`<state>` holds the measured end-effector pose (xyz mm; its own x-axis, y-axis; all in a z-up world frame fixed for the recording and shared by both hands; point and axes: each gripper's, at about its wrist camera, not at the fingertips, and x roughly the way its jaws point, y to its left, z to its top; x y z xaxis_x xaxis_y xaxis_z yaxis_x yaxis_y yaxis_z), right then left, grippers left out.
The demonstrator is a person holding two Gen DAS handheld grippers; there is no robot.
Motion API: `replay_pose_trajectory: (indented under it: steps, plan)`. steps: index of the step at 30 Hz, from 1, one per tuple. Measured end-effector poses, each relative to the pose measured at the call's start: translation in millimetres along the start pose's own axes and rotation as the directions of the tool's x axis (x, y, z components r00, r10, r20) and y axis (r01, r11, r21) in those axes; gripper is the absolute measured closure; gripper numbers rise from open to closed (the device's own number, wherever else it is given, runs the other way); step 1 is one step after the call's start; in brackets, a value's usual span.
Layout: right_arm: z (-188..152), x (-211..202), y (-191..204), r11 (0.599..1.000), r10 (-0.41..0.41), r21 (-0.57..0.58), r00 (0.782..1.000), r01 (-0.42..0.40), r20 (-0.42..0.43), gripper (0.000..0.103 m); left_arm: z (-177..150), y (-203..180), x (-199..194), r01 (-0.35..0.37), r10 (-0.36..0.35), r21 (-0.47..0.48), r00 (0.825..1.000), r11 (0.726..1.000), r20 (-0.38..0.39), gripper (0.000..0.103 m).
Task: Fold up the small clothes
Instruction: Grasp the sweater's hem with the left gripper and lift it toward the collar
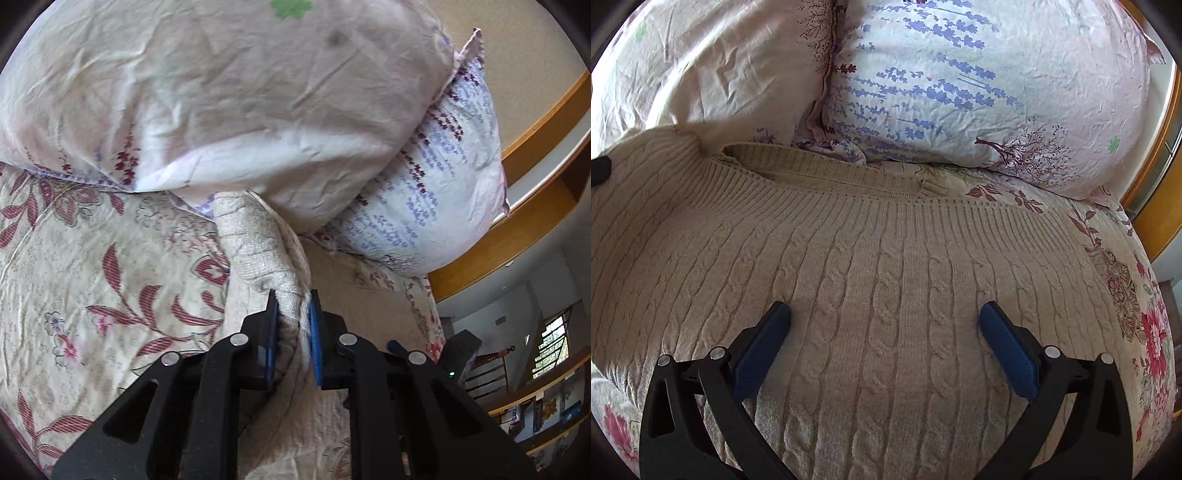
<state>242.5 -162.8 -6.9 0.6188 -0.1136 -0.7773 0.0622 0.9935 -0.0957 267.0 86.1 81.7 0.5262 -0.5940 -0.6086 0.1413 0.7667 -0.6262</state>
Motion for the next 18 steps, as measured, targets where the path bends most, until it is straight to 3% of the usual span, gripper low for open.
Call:
replay_pose_trajectory:
  steps: [7, 13, 18]
  plan:
    - [1.1, 1.0, -4.2, 0.999, 0.029, -0.019, 1.0, -0.029, 0.007, 0.001, -2.9, -46.2, 29.6, 0.123, -0.124, -0.046, 0.992, 0.991, -0.023, 0.091]
    - [5.7, -0.8, -24.9, 0.992, 0.125, -0.014, 0.991, -0.126, -0.052, 0.001, -25.4, -78.9, 82.1, 0.203, -0.209, -0.083, 0.975, 0.976, -0.08, 0.091]
    - [-5.5, -12.4, -54.4, 0.997, 0.073, -0.01, 0.996, -0.074, -0.047, 0.001, -47.1, -74.0, 119.0, 0.215, -0.233, -0.138, 0.964, 0.967, -0.129, 0.091]
